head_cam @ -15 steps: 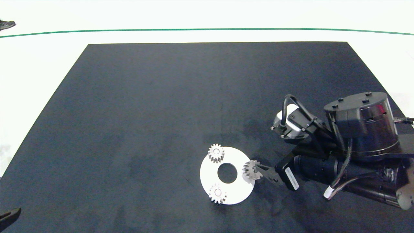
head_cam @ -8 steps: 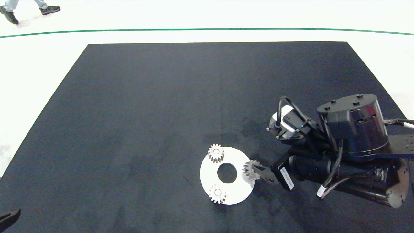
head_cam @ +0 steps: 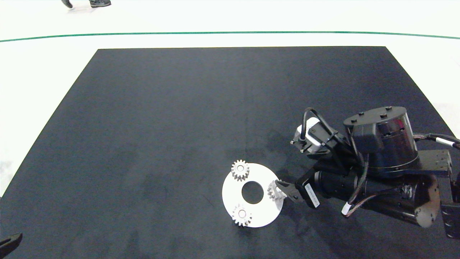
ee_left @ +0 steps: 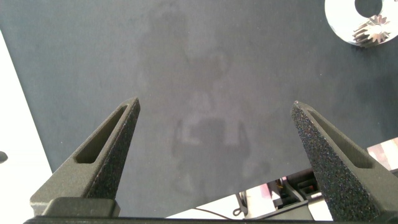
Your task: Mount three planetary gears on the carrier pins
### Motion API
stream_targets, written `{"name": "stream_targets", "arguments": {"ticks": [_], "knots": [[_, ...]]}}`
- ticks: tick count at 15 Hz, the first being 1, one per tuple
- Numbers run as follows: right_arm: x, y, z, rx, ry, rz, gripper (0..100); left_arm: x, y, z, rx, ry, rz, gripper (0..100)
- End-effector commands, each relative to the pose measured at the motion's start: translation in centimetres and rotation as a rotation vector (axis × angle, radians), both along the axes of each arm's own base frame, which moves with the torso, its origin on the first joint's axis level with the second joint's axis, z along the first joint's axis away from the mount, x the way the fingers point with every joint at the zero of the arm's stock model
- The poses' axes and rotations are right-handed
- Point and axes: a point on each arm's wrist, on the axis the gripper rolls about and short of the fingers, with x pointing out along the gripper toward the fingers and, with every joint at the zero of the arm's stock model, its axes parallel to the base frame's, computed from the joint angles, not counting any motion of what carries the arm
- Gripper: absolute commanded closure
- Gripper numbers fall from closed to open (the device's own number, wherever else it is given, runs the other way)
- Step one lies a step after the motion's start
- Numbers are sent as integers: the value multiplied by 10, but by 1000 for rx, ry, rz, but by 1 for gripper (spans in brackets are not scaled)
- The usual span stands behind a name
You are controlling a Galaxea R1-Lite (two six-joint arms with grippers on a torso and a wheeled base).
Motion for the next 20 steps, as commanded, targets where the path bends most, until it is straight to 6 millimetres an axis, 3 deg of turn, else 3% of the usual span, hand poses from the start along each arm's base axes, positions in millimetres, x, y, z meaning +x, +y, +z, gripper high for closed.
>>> {"name": "stream_targets", "arguments": {"ticks": [1,3,5,6,10,16,20], "knots": [[-12,-2,13,21,-37,25,0,-1,0,0,0,-2,0,0],[-40,-16,34,59,-85,49,0,-1,1,-1,1,0,2,0],[-60,-37,43,71,-104,39,0,-2,1,-1,0,-5,5,0],[-73,-62,38,71,-104,-10,0,-4,1,-1,-2,-9,5,0],[-86,-116,37,113,-158,-245,0,-4,2,-3,-3,-6,13,0],[-134,-154,29,104,-289,-453,0,-21,7,-10,-33,-48,78,0],[-182,-180,27,98,-373,-589,0,-37,11,-23,-39,-91,131,0]]}}
